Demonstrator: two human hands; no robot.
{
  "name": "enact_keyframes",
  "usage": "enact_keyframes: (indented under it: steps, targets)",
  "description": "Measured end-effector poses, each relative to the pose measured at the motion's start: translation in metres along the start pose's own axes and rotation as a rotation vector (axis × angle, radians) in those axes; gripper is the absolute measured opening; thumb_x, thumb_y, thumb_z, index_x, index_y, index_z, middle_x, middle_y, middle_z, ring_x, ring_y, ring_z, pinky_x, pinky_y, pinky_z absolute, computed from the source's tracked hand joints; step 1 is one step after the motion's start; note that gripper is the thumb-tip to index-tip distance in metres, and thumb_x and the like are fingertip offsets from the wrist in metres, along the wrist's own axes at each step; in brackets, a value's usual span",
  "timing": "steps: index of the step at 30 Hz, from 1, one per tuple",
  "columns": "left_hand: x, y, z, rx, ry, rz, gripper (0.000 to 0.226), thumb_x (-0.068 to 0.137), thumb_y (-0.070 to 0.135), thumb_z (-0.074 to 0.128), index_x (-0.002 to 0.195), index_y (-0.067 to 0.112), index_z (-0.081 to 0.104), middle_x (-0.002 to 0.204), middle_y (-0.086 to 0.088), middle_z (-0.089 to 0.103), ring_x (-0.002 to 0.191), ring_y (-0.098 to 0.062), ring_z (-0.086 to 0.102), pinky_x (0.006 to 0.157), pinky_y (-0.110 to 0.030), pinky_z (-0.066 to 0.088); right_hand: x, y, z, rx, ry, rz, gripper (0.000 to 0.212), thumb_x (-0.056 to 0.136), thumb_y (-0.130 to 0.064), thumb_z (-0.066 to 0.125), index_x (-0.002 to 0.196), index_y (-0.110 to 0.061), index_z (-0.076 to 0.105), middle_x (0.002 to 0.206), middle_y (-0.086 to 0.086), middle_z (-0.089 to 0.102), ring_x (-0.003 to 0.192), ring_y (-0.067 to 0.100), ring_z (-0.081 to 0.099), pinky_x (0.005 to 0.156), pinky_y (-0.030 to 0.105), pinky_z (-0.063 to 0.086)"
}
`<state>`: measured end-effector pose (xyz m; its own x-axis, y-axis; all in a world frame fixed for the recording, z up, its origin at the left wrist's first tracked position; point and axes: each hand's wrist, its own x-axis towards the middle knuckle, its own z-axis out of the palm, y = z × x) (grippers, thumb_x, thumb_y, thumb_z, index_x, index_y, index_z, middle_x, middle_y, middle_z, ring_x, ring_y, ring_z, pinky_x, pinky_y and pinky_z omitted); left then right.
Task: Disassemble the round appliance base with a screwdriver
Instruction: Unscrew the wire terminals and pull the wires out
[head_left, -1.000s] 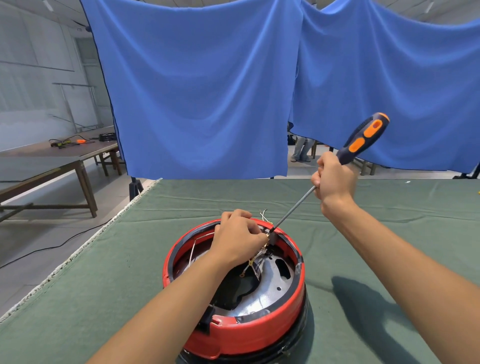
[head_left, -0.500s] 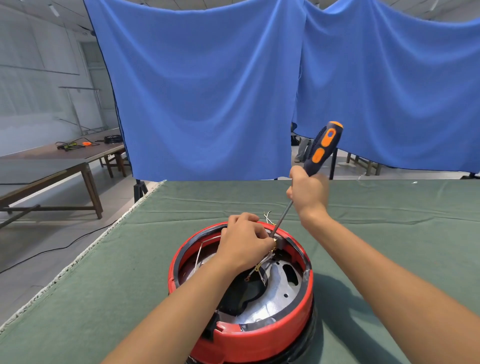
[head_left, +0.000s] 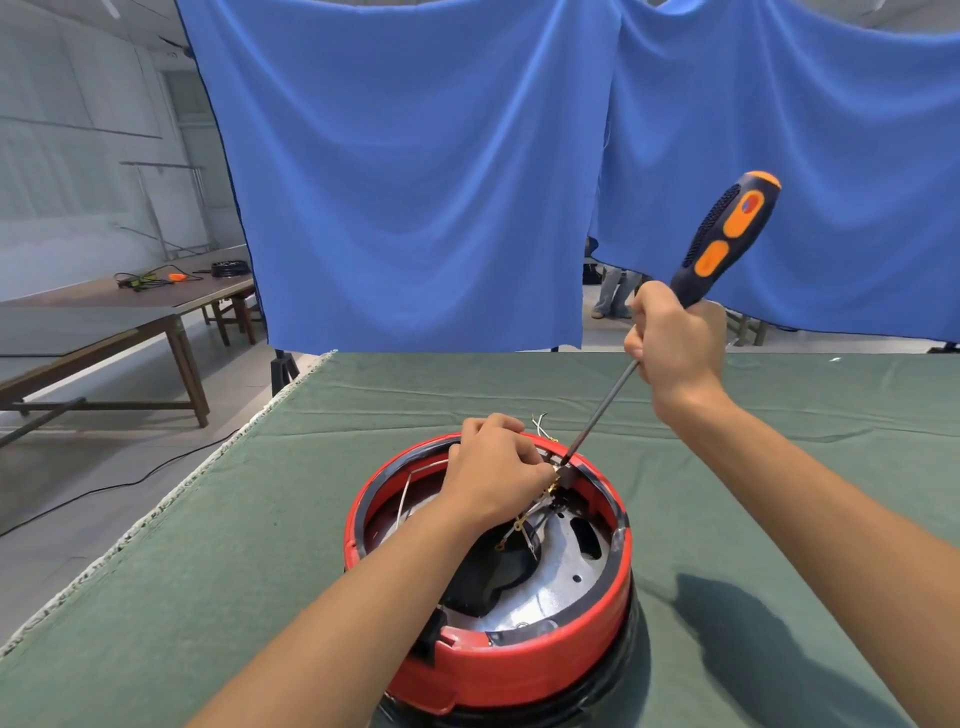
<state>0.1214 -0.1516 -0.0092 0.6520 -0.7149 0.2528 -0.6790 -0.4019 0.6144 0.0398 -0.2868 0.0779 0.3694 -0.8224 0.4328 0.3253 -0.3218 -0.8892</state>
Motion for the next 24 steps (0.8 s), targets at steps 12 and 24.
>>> enact_keyframes:
  steps: [12,24]
  targets:
    - [0.001,-0.001,0.000,-0.002,0.001,-0.007,0.019,0.078,0.024,0.061,0.059,0.030,0.062,0.121,0.013,0.050,0.118,-0.010,0.030,0.099,-0.035,0.026,0.007,0.009,-0.011,0.113,0.089,0.114,0.032,0.077,-0.012,0.050,0.053,-0.018,0.032,0.043,-0.007,0.028,0.038,0.010,0.028,0.036,0.016,0.022]
    - [0.000,0.001,-0.001,-0.006,-0.006,-0.006,0.022,0.079,0.023,0.062,0.058,0.031,0.060,0.123,0.011,0.051,0.118,-0.011,0.030,0.103,-0.039,0.027,0.010,0.018,-0.008,0.142,0.139,0.195,0.027,0.077,-0.011,0.050,0.057,-0.018,0.034,0.043,-0.007,0.031,0.035,0.009,0.029,0.035,0.014,0.022]
